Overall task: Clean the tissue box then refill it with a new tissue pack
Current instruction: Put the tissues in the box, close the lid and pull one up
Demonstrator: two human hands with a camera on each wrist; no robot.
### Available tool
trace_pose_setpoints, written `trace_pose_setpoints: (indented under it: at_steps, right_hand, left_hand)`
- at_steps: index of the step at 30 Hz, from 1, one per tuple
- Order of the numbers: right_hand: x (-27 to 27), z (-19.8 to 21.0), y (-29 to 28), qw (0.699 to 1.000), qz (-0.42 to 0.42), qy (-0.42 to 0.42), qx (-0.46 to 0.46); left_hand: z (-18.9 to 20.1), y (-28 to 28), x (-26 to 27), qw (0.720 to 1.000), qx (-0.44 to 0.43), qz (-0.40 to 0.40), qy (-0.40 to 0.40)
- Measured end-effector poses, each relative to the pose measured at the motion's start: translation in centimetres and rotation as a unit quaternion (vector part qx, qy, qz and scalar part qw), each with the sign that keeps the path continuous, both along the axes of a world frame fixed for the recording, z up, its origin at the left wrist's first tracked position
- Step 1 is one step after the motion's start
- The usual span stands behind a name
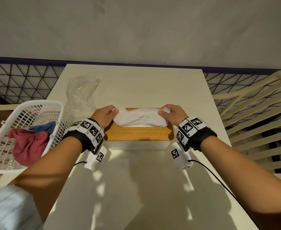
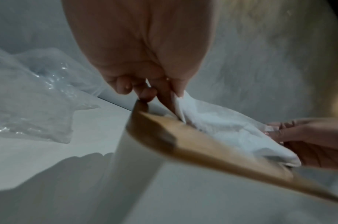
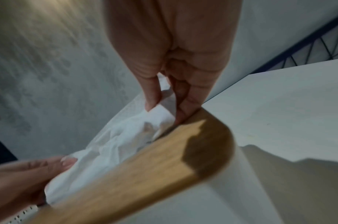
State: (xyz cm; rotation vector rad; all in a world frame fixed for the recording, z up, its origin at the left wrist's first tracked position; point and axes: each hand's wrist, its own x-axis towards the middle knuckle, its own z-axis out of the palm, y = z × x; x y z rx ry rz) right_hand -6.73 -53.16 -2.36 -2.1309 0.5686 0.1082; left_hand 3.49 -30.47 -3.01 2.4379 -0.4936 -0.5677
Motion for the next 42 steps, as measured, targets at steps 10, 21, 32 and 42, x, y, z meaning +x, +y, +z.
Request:
trace_pose_setpoints:
  at_steps: [10, 21, 32, 42]
  right_hand:
    - [-0.1, -0.1, -0.2, 0.998, -0.006, 0.015, -0.061]
    - [-1.3, 0.1, -1.4, 0.998, -0.060, -0.024, 0.010]
    - [-5.5, -2.1, 1.4, 0.993, 0.006, 0.091, 0.080]
    - [-1.1, -2.3, 2.9, 0.993, -0.065, 0.053, 0.079]
  left_hand:
    - [-1.7, -0.6, -1.4, 0.978, -0.106, 0.156, -0.088]
    - [0.3, 0.8, -2.4, 0.970, -0.134, 0.197, -0.045]
    - [-3.2, 4.9, -6.0, 0.983, -0.096, 0.131, 0.088]
    - [-1.8, 3.4, -3.6, 0.983, -0.055, 0.176, -0.012]
